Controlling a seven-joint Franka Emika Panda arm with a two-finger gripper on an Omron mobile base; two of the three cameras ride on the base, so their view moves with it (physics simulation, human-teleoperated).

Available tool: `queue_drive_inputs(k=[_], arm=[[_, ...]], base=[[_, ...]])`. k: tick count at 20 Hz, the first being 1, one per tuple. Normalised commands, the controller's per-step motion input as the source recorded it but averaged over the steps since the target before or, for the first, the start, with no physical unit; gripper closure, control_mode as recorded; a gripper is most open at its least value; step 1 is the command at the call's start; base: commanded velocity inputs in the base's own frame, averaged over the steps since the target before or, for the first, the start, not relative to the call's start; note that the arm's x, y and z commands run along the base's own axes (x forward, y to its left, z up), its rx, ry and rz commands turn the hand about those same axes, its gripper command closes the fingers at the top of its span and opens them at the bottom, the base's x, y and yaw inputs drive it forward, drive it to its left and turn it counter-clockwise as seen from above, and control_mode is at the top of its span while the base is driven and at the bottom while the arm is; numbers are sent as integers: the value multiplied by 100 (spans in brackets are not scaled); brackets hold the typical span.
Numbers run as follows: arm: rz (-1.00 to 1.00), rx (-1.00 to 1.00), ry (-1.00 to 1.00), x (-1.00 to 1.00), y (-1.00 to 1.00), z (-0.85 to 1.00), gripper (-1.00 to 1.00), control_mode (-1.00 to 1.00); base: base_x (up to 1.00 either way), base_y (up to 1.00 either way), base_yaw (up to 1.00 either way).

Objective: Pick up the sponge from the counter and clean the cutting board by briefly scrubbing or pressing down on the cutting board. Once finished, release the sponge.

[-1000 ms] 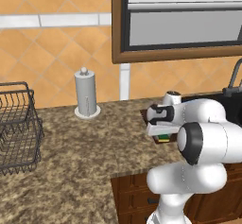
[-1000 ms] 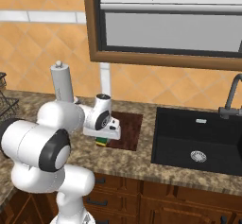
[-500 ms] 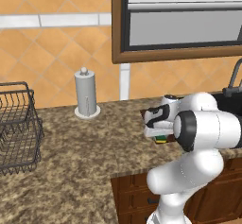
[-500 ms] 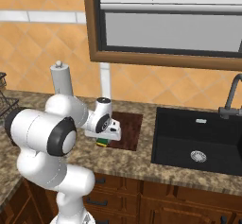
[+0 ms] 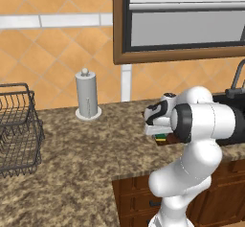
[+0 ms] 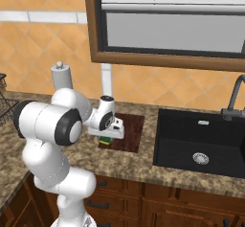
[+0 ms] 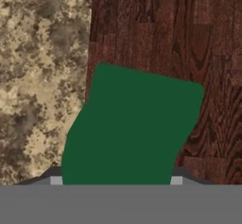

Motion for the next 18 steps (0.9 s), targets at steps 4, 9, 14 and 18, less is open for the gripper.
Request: queue_drive_inputs(k=[4,9,14,18], arm=[[0,0,-1,45,1,-9,100,-100],[0,0,-3,41,0,-1,100,-100],[0,0,-2,29,0,0,100,-100],[0,0,0,49,0,-7,100,-100]], base=[[0,0,0],[0,0,0],[0,0,0],[0,0,0]])
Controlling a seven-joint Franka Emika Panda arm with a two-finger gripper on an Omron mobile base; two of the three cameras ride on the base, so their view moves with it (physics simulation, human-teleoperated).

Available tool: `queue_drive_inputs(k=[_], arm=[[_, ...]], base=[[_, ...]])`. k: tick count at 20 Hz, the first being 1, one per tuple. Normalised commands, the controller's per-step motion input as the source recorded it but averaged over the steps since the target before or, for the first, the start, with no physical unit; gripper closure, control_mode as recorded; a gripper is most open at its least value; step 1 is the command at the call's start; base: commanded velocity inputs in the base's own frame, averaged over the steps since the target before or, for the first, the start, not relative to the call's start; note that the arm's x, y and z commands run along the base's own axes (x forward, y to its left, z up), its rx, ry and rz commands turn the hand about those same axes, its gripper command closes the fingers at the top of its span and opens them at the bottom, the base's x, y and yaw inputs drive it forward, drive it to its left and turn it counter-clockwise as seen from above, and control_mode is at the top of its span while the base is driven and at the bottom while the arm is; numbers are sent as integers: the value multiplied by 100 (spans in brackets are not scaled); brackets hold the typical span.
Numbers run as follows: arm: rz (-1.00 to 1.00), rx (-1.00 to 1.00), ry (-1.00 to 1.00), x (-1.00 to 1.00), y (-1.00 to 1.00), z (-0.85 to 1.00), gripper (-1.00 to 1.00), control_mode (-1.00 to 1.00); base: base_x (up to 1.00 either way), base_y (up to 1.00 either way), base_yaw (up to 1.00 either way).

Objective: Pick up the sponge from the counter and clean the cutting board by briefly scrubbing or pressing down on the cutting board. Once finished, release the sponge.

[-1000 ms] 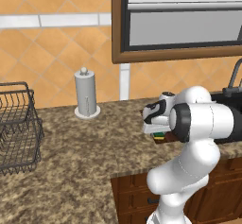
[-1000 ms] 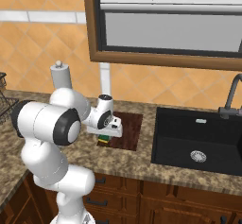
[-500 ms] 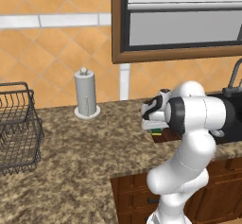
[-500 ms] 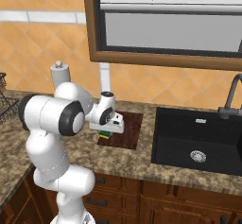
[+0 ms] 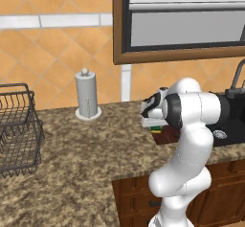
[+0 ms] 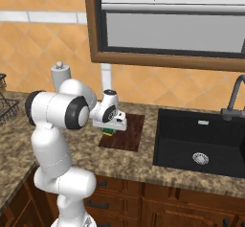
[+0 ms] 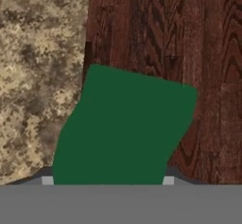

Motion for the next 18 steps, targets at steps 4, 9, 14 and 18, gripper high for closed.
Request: queue_drive_inputs(k=[4,9,14,18], arm=[[0,0,0,69,0,-16,100,-100],[0,0,0,66,0,-8,100,-100],[0,0,0,67,0,-9,100,-100],[0,0,0,66,0,-14,100,-100]], base=[[0,0,0],[0,0,0],[0,0,0],[0,0,0]])
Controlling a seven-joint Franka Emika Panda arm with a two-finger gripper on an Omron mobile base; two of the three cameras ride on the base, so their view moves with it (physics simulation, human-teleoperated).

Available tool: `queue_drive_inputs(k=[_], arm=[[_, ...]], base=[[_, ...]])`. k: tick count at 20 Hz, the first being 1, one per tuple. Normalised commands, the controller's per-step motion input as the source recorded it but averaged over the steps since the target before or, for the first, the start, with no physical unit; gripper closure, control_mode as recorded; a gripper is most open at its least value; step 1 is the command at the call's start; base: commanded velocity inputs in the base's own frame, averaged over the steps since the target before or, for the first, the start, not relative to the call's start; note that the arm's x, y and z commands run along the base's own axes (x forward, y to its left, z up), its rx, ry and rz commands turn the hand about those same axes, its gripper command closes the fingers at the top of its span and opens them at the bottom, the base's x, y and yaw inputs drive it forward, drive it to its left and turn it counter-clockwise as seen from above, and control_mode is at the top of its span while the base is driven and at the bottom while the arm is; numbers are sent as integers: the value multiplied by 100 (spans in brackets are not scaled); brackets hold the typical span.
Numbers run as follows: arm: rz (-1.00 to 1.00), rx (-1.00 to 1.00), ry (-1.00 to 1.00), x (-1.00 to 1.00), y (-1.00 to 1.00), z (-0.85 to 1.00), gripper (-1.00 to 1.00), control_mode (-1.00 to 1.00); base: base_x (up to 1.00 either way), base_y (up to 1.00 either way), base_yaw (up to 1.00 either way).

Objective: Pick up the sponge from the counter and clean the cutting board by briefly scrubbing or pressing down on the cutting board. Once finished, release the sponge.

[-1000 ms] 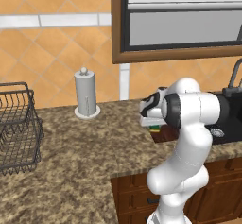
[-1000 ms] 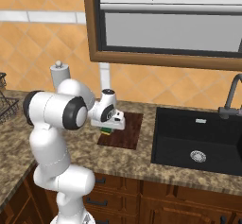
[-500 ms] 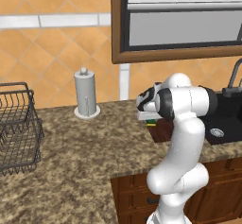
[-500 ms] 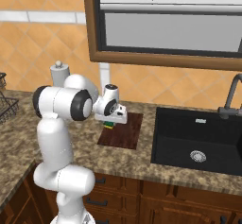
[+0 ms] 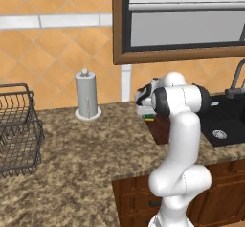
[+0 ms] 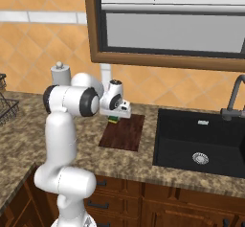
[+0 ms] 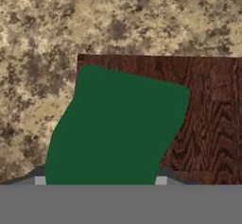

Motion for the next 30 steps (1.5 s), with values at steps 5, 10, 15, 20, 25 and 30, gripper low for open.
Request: queue_drive_inputs(k=[5,10,15,20,25,30], arm=[[0,0,-1,63,0,-13,100,-100],[0,0,0,45,0,-24,100,-100],[0,0,0,18,-20,-13,100,-100],[0,0,3,8,-41,-4,100,-100],[0,0,11,-1,-38,0,100,-100],[0,2,12,-14,-12,0,100,-100]], base=[[0,0,0],[0,0,0],[0,0,0],[0,0,0],[0,0,0],[0,0,0]])
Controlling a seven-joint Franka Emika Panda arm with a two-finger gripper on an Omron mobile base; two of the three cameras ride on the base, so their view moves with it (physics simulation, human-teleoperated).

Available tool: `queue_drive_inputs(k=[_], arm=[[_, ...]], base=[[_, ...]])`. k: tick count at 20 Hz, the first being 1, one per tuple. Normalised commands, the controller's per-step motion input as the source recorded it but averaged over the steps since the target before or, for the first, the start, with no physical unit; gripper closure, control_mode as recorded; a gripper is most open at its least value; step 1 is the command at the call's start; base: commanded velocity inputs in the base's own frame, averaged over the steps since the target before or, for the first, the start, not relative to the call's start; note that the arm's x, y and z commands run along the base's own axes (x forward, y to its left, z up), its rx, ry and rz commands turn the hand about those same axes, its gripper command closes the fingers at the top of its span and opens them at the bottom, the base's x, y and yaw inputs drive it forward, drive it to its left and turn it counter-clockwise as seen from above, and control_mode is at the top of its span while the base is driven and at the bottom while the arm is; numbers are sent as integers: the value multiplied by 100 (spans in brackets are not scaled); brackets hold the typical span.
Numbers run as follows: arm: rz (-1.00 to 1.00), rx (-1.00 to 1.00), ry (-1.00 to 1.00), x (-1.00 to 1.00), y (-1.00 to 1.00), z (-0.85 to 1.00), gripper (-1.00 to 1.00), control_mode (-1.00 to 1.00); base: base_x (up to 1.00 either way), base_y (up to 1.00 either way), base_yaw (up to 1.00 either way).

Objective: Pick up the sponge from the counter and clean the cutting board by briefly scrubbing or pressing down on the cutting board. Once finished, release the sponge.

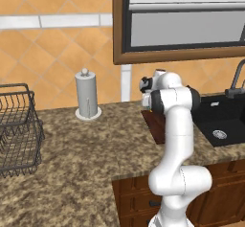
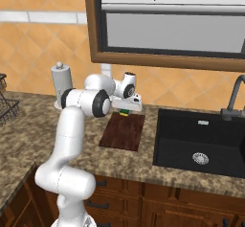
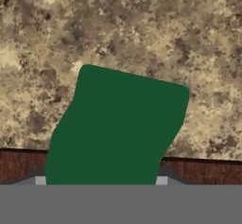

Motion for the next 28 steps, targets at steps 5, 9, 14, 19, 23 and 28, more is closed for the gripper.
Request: queue_drive_inputs(k=[5,9,14,19,23,28], arm=[[0,2,11,-22,-1,-2,100,-100],[0,0,2,-40,0,-14,100,-100],[1,0,0,-49,0,-4,100,-100],[0,0,0,-32,0,0,100,-100],[0,0,0,-39,0,0,100,-100],[0,0,0,-46,0,0,100,-100]], base=[[0,0,0],[0,0,0],[0,0,0],[0,0,0],[0,0,0],[0,0,0]])
